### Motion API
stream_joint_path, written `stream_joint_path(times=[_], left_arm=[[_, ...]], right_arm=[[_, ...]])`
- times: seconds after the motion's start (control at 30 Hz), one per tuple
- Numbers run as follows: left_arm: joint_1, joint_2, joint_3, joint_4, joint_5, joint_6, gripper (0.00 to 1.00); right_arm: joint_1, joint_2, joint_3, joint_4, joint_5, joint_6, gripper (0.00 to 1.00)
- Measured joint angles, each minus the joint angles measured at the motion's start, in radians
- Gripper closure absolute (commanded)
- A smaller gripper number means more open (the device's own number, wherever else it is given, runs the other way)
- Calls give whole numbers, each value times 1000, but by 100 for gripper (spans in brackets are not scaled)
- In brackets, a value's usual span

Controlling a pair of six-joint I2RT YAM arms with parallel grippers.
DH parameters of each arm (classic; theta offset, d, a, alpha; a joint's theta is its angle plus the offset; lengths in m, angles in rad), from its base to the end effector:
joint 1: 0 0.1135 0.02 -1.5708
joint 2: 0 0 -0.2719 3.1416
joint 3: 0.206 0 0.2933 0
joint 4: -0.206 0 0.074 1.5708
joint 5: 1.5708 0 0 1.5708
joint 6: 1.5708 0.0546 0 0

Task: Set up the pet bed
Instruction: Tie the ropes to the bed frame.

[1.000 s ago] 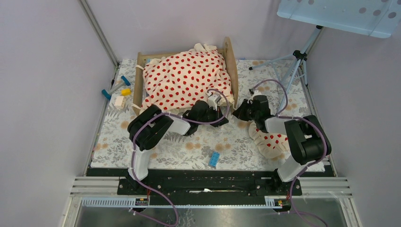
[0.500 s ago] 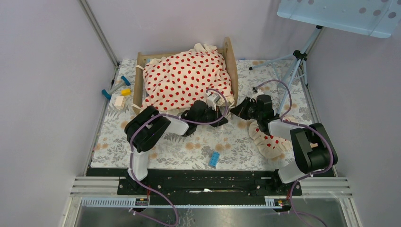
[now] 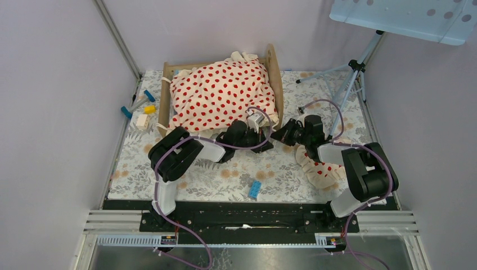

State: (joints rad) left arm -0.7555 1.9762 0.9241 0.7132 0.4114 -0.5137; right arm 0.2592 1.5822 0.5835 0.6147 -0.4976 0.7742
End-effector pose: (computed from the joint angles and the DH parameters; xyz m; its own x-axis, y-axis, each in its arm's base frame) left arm 0.3043 -0.3167 0.1025 -0.6545 -0.0023 -0.7561 0.6675 0.4679 -0.5792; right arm 0.3240 0.1129 0.1308 -0.7154 0.4459 -0.5379 -0.2137 0.5933 0.7761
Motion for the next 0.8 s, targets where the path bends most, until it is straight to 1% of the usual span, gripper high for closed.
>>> stream_joint_path(times=[0.17,0.4,0.57,0.8], left_arm=[[-6,-16,-5,46,7,-3,100],[-6,-40,-48,171,11,-23,100],[-6,-40,-51,186,9,-43,100],[-6,-40,-51,222,-6,-79,100]], right_arm=[[0,-23,-19,-38,2,-11,100],[0,-150,-26,-169,64,-75,100],[0,-200,-26,-234,96,-106,100],[0,-220,-56,-253,97,-119,100]])
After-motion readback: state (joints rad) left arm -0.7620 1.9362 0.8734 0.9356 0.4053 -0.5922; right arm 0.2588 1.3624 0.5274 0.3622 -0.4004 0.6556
